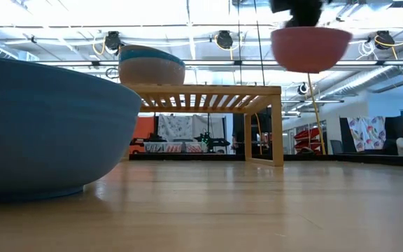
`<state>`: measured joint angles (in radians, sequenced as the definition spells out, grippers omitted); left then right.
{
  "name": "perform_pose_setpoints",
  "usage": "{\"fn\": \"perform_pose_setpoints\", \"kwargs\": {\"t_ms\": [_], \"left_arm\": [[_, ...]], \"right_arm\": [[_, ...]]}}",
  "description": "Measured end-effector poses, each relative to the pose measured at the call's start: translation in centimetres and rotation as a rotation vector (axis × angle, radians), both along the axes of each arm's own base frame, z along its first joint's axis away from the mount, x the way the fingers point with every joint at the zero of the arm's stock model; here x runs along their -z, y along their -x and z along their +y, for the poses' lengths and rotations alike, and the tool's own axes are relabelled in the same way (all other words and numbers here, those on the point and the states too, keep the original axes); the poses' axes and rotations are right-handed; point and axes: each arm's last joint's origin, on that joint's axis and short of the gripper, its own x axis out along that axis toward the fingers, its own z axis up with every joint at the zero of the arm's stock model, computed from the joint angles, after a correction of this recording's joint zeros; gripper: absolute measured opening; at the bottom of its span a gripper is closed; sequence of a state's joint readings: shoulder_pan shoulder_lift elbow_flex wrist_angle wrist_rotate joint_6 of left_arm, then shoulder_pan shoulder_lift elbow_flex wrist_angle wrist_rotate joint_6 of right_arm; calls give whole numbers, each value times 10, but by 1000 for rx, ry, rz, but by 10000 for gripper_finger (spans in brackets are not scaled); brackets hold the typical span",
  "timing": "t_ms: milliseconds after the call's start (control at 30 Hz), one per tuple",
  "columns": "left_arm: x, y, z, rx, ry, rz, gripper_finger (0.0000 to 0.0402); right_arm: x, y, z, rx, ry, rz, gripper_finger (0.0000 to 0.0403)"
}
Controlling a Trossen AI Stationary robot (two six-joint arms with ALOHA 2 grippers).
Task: Place and stack bowls onto a shelf
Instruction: Put the pink bowl on the shelf
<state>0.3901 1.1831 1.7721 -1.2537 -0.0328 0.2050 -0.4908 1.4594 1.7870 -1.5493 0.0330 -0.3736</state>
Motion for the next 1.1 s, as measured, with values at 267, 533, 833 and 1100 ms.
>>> {"fn": "perform_pose_setpoints", "kwargs": {"t_ms": [267, 533, 833, 1100], "left_arm": [[0, 0, 0, 0, 0, 0, 95], [1, 1, 0, -2, 9, 13, 95], [2, 2, -1, -3, 15, 27, 95], [2, 2, -1, -1, 12, 28, 95]], "right_arm": [[-18, -52, -28, -151, 62, -28, 0], [-15, -83, -56, -198, 108, -53, 0], [2, -104, -92, -172, 82, -203, 0], [18, -114, -110, -148, 28, -237, 0]]}}
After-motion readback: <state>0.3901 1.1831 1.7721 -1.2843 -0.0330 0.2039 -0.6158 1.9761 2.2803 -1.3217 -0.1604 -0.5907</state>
